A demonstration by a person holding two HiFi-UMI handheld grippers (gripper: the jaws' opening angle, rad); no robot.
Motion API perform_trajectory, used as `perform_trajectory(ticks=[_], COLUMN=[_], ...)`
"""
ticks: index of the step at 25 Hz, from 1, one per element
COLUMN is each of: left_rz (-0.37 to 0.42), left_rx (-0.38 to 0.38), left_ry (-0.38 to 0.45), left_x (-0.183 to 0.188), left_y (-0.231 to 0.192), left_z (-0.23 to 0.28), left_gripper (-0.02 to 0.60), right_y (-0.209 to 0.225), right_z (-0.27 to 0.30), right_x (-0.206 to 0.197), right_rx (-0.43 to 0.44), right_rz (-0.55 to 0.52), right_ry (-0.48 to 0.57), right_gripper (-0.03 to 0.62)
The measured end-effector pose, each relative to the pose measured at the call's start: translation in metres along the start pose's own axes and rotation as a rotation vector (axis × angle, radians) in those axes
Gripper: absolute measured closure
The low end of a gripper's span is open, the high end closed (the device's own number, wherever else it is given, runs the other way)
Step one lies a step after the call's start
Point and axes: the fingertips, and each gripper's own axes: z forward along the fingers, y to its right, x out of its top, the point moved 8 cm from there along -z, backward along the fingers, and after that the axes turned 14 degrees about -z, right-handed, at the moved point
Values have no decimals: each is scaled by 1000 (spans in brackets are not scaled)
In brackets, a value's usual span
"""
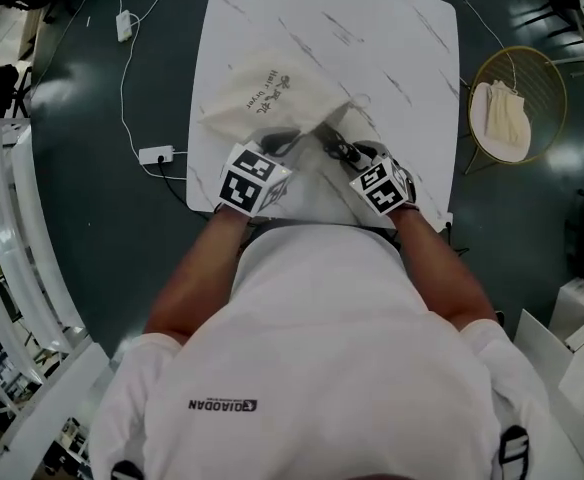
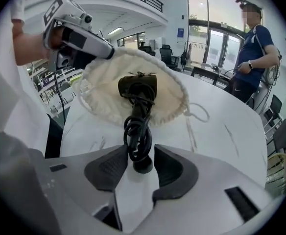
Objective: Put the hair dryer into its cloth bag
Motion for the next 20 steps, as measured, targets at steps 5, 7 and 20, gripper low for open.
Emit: perform_trajectory(ticks=[5, 7, 20], left_rz=[12, 11, 14], left_rx=[5, 5, 4], left_ry=[-8, -6, 17], left_x=[1, 2, 6], left_y=[2, 3, 14], left_z=[1, 1, 0], left_gripper=[528, 528, 528], right_y=[-3, -2, 19], right_z=[-2, -3, 20], right_x=[1, 4, 61], right_rx=[1, 1, 12], right_rz=[-5, 7, 57], right_ry=[5, 14, 141], right_gripper=[436, 436, 448])
